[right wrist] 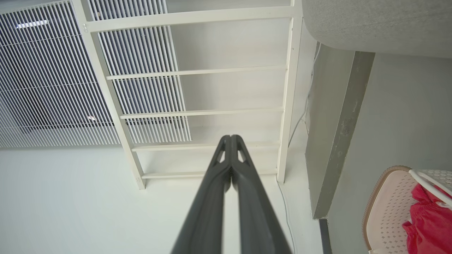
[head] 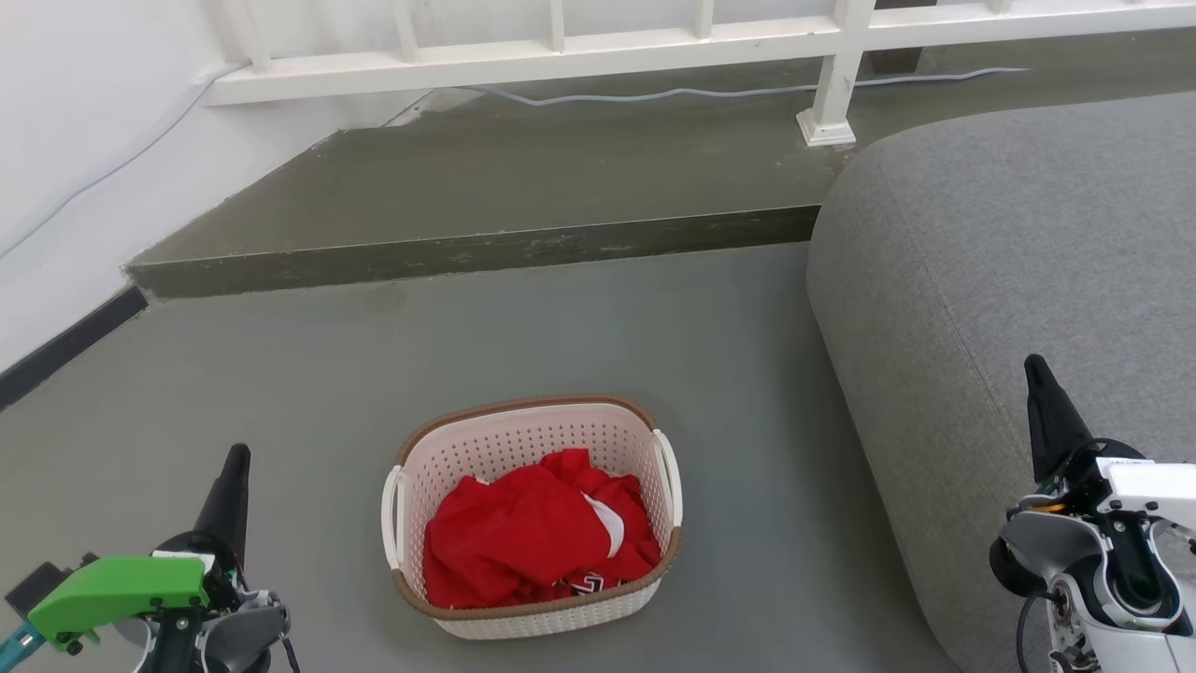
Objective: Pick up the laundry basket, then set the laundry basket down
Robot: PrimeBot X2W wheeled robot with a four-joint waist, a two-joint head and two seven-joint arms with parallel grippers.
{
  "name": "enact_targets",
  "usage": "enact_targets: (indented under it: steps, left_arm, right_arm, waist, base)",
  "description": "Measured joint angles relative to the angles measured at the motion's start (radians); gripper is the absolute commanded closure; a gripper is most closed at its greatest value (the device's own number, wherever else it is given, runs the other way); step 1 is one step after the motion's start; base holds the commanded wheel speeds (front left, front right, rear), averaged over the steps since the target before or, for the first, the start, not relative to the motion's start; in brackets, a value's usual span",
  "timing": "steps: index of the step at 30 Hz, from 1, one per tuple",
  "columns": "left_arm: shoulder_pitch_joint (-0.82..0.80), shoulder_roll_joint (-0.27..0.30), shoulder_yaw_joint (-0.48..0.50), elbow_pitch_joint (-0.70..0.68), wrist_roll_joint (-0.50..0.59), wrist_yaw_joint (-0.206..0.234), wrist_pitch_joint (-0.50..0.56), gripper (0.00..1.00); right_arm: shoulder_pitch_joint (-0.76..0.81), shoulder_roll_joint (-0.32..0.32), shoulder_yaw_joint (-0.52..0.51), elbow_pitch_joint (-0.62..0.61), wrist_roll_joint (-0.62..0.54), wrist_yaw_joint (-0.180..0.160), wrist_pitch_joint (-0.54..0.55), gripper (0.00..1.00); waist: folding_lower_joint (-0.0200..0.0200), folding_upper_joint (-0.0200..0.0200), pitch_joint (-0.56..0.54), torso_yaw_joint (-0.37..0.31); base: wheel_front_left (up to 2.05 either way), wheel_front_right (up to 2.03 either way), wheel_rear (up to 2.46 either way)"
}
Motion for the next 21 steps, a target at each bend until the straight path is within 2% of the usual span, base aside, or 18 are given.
enact_targets:
  steps: [1, 2, 8, 21]
  left_arm:
    - [0.000, 0.000, 0.000, 0.000, 0.000, 0.000, 0.000, 1.00]
    - [0.000, 0.000, 0.000, 0.000, 0.000, 0.000, 0.000, 0.00]
    - [0.027, -0.021, -0.003, 0.043, 0.000, 0.001, 0.000, 0.00]
    - [0.026, -0.020, -0.008, 0.018, 0.001, 0.001, -0.028, 0.00]
  right_arm:
    - [0.000, 0.000, 0.000, 0.000, 0.000, 0.000, 0.000, 1.00]
    - [0.000, 0.000, 0.000, 0.000, 0.000, 0.000, 0.000, 0.00]
    - [0.040, 0.023, 0.005, 0.042, 0.000, -0.004, 0.000, 0.00]
    - [0.037, 0.021, 0.042, 0.015, -0.012, -0.004, -0.029, 0.00]
  waist:
    - [0.0000, 0.0000, 0.000, 0.000]
    - [0.0000, 0.0000, 0.000, 0.000]
    - [0.0000, 0.0000, 0.000, 0.000]
    - [0.0000, 0.0000, 0.001, 0.000]
  base:
    - [0.00, 0.00, 0.00]
    - [0.00, 0.00, 0.00]
    - [0.00, 0.00, 0.00]
    - [0.00, 0.00, 0.00]
